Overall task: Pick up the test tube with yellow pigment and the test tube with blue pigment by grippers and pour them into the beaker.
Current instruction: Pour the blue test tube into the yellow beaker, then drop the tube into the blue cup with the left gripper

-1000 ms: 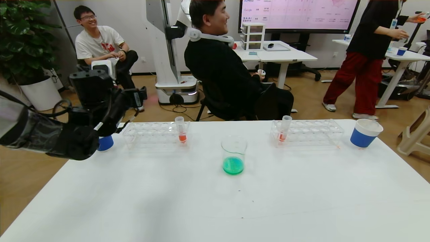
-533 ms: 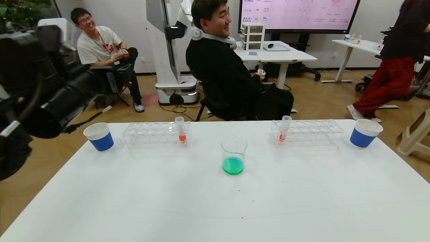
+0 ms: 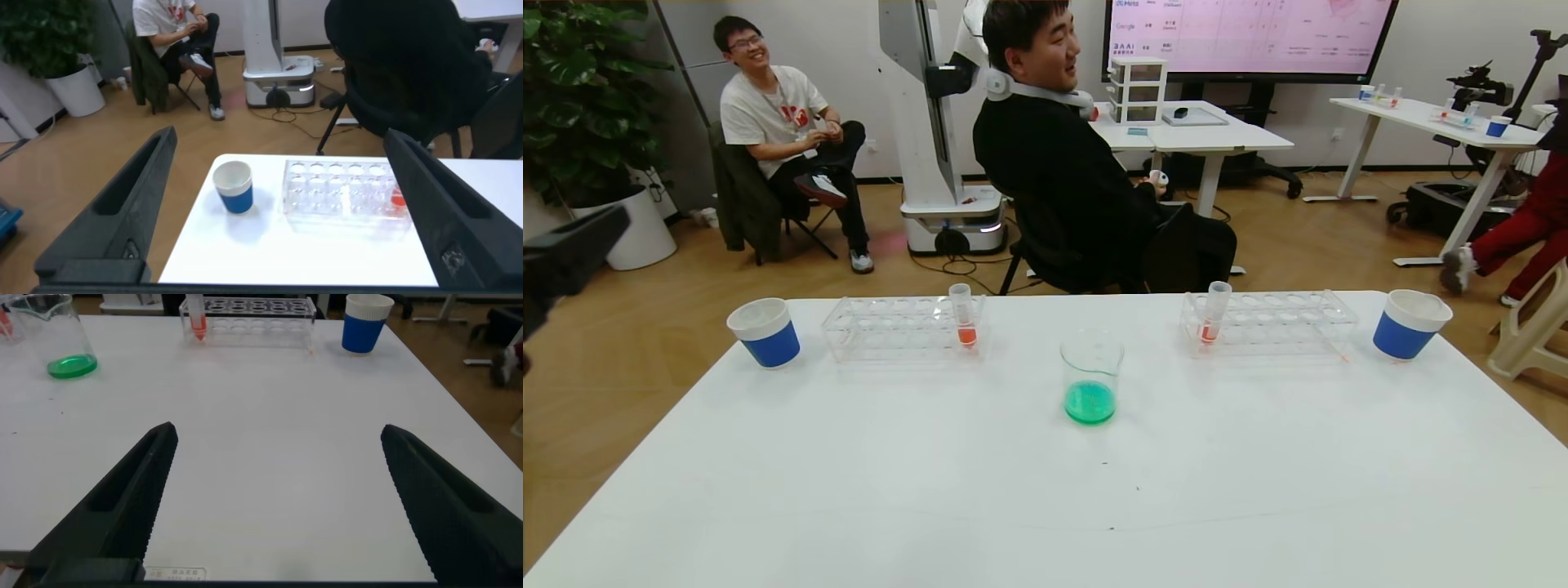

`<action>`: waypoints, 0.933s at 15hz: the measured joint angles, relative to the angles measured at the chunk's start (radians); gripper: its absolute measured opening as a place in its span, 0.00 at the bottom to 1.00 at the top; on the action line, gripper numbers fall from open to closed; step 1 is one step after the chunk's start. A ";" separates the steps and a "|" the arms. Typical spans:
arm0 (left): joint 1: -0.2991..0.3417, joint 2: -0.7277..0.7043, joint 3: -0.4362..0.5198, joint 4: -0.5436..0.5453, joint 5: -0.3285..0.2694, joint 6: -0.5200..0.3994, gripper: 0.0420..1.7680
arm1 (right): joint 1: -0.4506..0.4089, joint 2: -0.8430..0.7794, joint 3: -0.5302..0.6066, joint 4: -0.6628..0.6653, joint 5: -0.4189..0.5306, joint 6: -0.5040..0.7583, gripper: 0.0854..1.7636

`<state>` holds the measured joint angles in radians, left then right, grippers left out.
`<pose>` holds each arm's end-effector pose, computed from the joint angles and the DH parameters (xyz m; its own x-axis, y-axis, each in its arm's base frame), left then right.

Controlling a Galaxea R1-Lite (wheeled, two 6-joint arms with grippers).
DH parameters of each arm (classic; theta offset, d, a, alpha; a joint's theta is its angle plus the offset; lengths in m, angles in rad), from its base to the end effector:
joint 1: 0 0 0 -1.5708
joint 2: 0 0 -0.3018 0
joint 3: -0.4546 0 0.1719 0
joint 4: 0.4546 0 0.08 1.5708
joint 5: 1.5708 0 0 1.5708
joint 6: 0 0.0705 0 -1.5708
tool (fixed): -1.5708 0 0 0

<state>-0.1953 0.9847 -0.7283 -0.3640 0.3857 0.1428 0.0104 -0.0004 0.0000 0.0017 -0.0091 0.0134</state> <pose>0.1485 -0.0023 0.3009 0.9767 0.1903 0.0995 -0.2002 0.9745 0.1015 0.0031 -0.0006 0.0752 1.0000 0.0013 -0.0013 -0.0013 0.9999 0.0134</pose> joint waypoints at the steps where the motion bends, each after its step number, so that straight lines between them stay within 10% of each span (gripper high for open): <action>1: 0.015 -0.080 -0.002 0.093 0.001 0.011 0.99 | 0.000 0.000 0.000 0.000 0.000 0.000 0.98; 6: 0.085 -0.417 -0.008 0.455 0.013 0.024 0.99 | 0.000 0.000 0.000 0.000 0.000 0.000 0.98; 11: 0.143 -0.669 0.118 0.478 0.001 0.002 0.99 | 0.000 0.000 0.000 0.000 0.000 0.000 0.98; 14: 0.175 -0.800 0.186 0.452 -0.163 -0.055 0.99 | 0.000 0.000 0.000 0.000 0.000 0.000 0.98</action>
<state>-0.0202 0.1843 -0.5421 0.0883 0.2226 0.0879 0.0104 -0.0004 0.0000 0.0013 -0.0091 0.0134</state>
